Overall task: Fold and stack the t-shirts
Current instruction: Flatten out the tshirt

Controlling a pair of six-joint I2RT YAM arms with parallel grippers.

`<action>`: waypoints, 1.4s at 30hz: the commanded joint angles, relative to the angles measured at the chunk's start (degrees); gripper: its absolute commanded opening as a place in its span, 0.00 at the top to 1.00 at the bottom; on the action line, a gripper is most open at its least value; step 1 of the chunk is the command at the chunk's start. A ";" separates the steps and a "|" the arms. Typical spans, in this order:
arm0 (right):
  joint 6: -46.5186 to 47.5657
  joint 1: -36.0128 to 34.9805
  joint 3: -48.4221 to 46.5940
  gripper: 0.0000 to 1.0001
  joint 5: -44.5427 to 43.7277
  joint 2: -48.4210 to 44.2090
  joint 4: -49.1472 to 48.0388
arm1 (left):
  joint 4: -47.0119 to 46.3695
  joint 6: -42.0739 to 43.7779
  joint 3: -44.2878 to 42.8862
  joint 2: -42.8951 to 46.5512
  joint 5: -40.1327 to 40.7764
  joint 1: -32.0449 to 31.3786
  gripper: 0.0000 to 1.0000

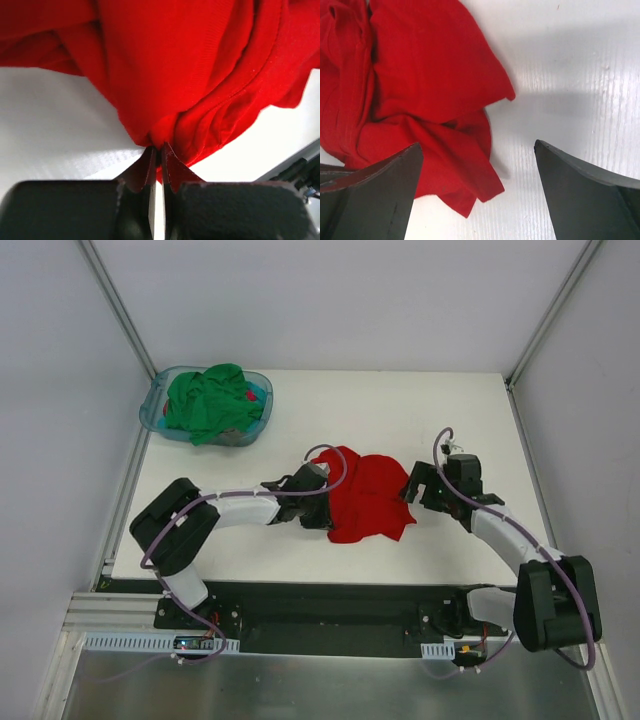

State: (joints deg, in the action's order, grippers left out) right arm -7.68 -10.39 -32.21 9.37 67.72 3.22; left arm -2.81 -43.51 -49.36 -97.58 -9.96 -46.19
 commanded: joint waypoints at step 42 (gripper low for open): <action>11.98 -11.84 -32.91 0.99 -16.13 15.80 14.87 | 25.92 7.64 -1.95 32.78 32.10 6.29 1.00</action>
State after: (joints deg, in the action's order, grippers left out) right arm 2.87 -22.44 -61.17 1.17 97.10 12.82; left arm 18.52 -39.59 -45.12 -73.38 14.81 -41.25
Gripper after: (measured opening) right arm 0.034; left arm 0.009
